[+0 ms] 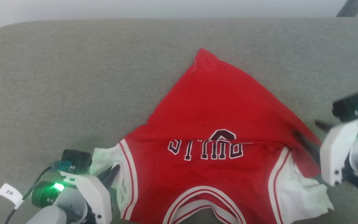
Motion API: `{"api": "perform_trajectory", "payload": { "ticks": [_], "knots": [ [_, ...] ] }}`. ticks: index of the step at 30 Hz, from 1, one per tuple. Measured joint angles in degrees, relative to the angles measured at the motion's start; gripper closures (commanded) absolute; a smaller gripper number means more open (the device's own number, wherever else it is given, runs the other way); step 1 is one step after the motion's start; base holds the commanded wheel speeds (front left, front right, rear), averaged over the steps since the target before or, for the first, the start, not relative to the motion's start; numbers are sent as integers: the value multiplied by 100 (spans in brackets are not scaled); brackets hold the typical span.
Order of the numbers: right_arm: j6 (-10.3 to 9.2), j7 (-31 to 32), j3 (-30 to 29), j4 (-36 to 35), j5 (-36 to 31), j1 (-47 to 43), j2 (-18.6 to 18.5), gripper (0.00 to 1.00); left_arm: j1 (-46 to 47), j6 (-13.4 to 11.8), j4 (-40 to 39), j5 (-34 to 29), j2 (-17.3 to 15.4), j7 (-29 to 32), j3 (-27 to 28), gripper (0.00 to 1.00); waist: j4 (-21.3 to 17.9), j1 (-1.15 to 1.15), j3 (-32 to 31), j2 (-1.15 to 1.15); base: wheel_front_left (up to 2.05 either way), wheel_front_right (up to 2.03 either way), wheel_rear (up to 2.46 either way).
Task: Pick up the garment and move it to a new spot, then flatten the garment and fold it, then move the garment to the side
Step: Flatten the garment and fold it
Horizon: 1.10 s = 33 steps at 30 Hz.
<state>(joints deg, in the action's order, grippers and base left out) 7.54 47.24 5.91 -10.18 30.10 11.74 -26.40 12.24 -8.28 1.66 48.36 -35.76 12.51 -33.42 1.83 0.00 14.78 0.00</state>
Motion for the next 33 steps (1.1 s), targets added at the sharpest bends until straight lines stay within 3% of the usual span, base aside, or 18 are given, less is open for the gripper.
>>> {"api": "perform_trajectory", "payload": {
  "ticks": [4, 8, 19, 25, 33],
  "knots": [
    [-1, -94, 226, -71, -181, 584, 13, 0, 109, 49, 2, -33, 47, 11, -73, 100, 157, 0, 2, 0, 0, 0, 0],
    [-1, -525, 651, 360, -319, 1383, 59, 0, 216, 102, 27, -112, 143, 26, -158, 100, 355, 0, 34, 0, 0, 0, 0],
    [-1, -1394, 1936, 3005, -223, 3563, 145, 0, 697, 357, 255, -266, 577, 49, -489, 100, 1037, 0, 301, 0, 0, 0, 0],
    [0, -1392, 2525, 4447, -16, 4412, 85, 0, 1012, 537, 489, -333, 890, 8, -678, 100, 1469, 0, 507, 0, 0, 0, 0],
    [-1, -1156, 3383, 5798, 274, 5111, 63, 0, 1310, 757, 855, -358, 1285, -109, -853, 100, 2024, 0, 784, 0, 0, 0, 0]
  ]
}}
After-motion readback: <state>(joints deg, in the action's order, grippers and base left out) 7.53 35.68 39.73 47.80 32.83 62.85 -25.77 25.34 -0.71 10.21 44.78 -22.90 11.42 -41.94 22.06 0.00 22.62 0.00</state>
